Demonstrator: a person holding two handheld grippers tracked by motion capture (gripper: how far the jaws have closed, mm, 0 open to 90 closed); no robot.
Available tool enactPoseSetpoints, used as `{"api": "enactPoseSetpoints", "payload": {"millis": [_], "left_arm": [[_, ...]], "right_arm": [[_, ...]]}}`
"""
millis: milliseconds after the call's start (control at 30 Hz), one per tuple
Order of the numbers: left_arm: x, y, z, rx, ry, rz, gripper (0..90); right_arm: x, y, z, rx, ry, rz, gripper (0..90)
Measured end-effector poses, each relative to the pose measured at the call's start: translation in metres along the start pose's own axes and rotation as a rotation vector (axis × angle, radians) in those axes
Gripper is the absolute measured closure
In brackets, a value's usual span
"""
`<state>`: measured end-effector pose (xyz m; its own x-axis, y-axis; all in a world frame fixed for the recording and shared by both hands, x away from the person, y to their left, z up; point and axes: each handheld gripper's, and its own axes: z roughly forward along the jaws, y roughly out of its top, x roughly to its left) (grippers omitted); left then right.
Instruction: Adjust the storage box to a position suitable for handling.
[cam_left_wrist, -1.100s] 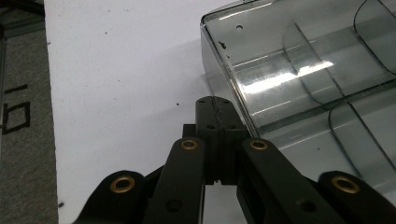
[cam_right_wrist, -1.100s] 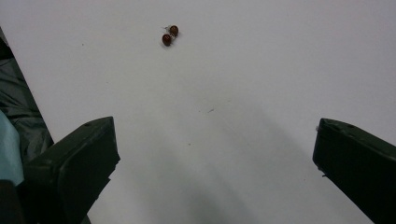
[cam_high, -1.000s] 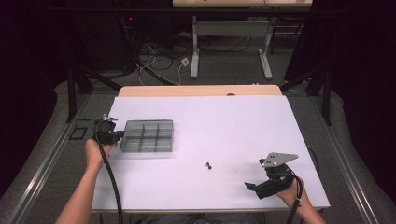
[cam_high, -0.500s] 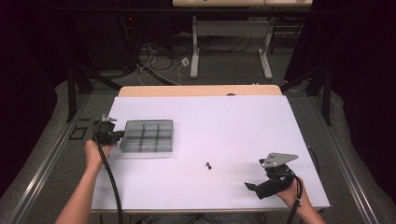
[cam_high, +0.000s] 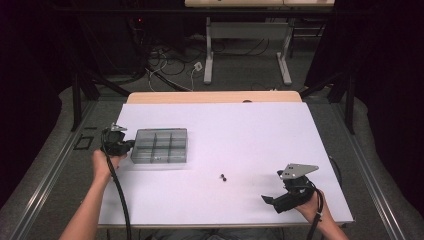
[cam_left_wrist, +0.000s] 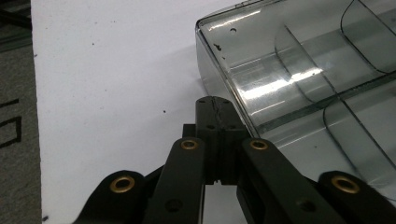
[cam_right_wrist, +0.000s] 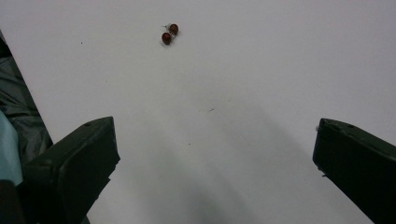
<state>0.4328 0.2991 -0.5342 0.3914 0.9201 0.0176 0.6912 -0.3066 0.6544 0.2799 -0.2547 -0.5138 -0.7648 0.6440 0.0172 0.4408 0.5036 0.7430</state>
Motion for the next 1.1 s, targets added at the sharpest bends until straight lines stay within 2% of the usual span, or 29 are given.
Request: {"api": "enactPoseSetpoints", "payload": {"millis": [267, 333, 433, 467, 500, 533, 567, 633, 733, 867, 1100], "left_arm": [[-0.005, 0.002, 0.002, -0.003, -0.009, 0.016, 90.0], [-0.007, 0.002, 0.002, -0.003, -0.014, 0.020, 90.0], [-0.009, 0.003, 0.003, -0.010, -0.004, 0.032, 90.0], [-0.010, 0.003, 0.003, -0.011, -0.005, 0.021, 90.0], [-0.010, 0.003, 0.004, -0.010, -0.005, 0.038, 90.0], [-0.011, 0.003, 0.004, -0.010, -0.012, 0.027, 90.0], [-0.011, 0.003, 0.005, -0.010, 0.004, 0.044, 89.9], [-0.013, 0.003, 0.007, -0.011, -0.014, 0.036, 90.0], [-0.016, 0.003, 0.009, -0.014, -0.003, 0.054, 90.0], [-0.021, 0.004, 0.011, -0.022, -0.012, 0.070, 90.0], [-0.029, 0.006, 0.013, -0.035, -0.004, 0.079, 89.9]], "right_arm": [[-0.001, 0.000, 0.000, 0.007, 0.001, -0.009, 0.0], [0.000, 0.000, -0.001, 0.009, 0.000, 0.002, 0.0], [-0.001, 0.000, -0.001, -0.002, -0.003, -0.003, 0.0], [-0.001, 0.000, -0.001, -0.002, -0.003, -0.003, 0.0], [-0.001, 0.000, 0.000, -0.002, -0.001, -0.002, 0.0], [-0.001, 0.000, 0.000, -0.001, -0.004, 0.000, 0.0], [-0.001, 0.000, 0.000, -0.002, -0.003, -0.003, 0.0], [-0.001, 0.000, 0.000, -0.002, -0.004, -0.004, 0.0], [-0.001, 0.000, 0.000, -0.002, 0.000, 0.000, 0.0], [-0.002, 0.000, 0.000, 0.008, -0.001, -0.002, 0.0], [-0.002, 0.000, 0.000, 0.009, 0.003, -0.001, 0.0]]}}
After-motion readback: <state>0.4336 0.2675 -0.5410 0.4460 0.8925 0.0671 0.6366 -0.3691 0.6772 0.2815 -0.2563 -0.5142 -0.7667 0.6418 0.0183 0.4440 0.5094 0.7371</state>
